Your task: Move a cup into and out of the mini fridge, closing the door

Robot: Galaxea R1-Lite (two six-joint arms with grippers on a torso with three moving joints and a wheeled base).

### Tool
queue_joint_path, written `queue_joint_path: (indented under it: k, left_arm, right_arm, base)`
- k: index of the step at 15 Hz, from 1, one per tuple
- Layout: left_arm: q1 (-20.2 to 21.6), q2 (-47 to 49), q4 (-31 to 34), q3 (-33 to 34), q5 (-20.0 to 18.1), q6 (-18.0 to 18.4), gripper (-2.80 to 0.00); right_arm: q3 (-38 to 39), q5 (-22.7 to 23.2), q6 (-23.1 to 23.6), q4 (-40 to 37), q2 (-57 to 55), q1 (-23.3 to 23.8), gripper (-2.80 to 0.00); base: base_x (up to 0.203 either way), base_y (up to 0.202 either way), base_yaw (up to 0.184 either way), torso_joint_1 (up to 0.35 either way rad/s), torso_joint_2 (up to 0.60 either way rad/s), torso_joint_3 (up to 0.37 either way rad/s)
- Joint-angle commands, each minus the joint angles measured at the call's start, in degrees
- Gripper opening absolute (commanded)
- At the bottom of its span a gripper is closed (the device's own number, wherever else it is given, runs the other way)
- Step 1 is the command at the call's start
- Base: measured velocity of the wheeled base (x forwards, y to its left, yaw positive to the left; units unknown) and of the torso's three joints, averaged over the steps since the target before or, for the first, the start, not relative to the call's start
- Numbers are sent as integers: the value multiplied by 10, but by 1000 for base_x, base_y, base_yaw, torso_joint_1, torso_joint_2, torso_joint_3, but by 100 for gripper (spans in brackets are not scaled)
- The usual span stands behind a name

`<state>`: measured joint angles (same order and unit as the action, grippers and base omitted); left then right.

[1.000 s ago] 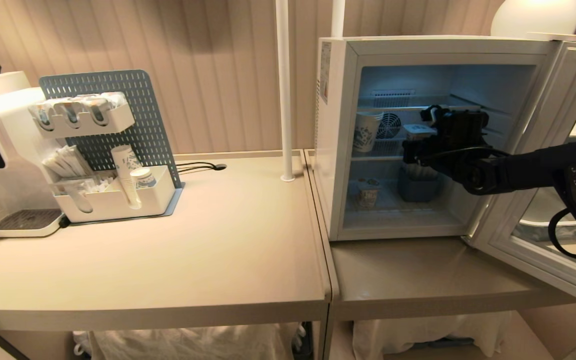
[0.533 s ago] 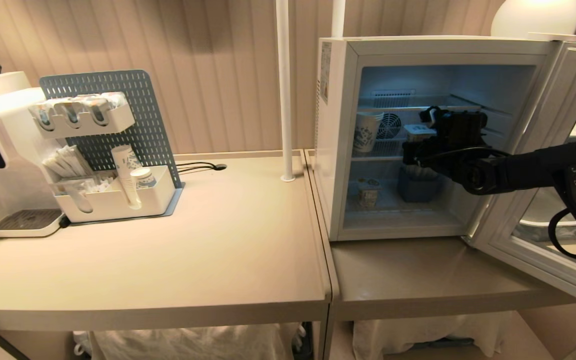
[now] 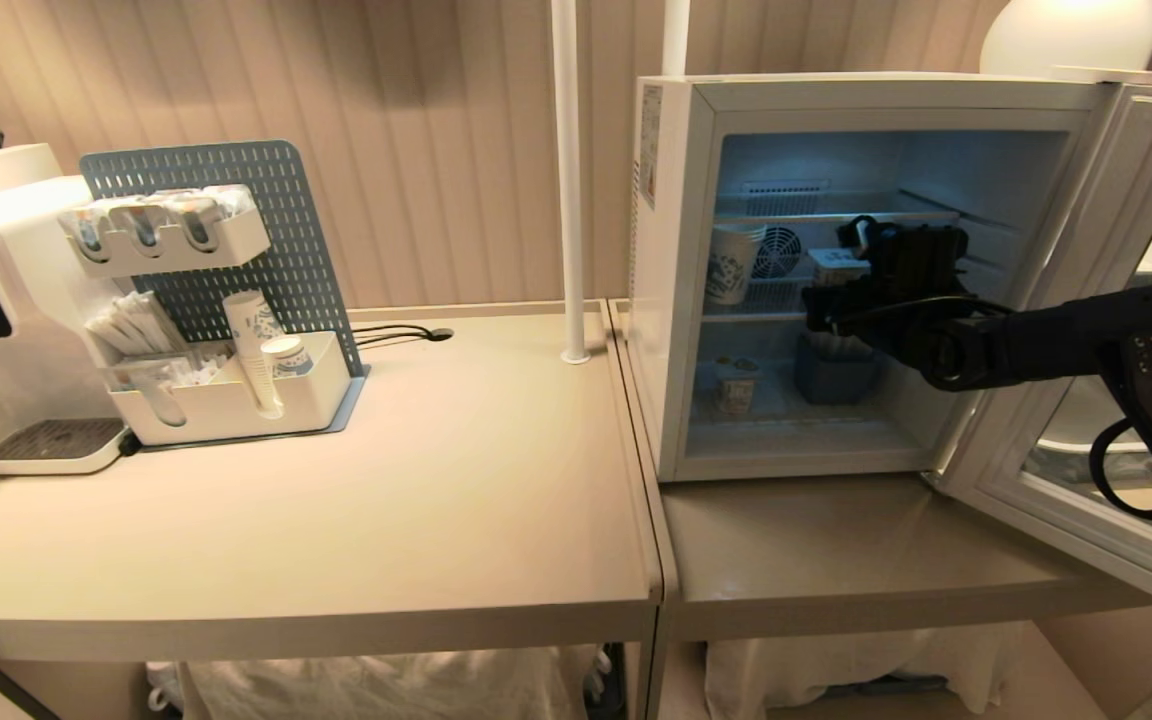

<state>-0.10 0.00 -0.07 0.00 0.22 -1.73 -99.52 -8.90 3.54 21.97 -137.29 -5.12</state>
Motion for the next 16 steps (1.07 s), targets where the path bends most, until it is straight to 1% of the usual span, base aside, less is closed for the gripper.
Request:
queue_joint_path:
  k: [1, 10, 16]
  left_arm:
    - [0, 1, 0, 1, 0, 0, -280]
    - [0, 1, 0, 1, 0, 0, -280]
    - [0, 1, 0, 1, 0, 0, -280]
  right_arm:
    - [-1, 0, 1, 2, -3, -1, 0]
    - [1, 0, 0, 1, 0, -3, 0]
    - [59, 1, -2, 9, 37, -5, 0]
  base:
    - [0, 0, 0, 0, 0, 0]
    - [0, 0, 0, 0, 0, 0]
    - [0, 0, 0, 0, 0, 0]
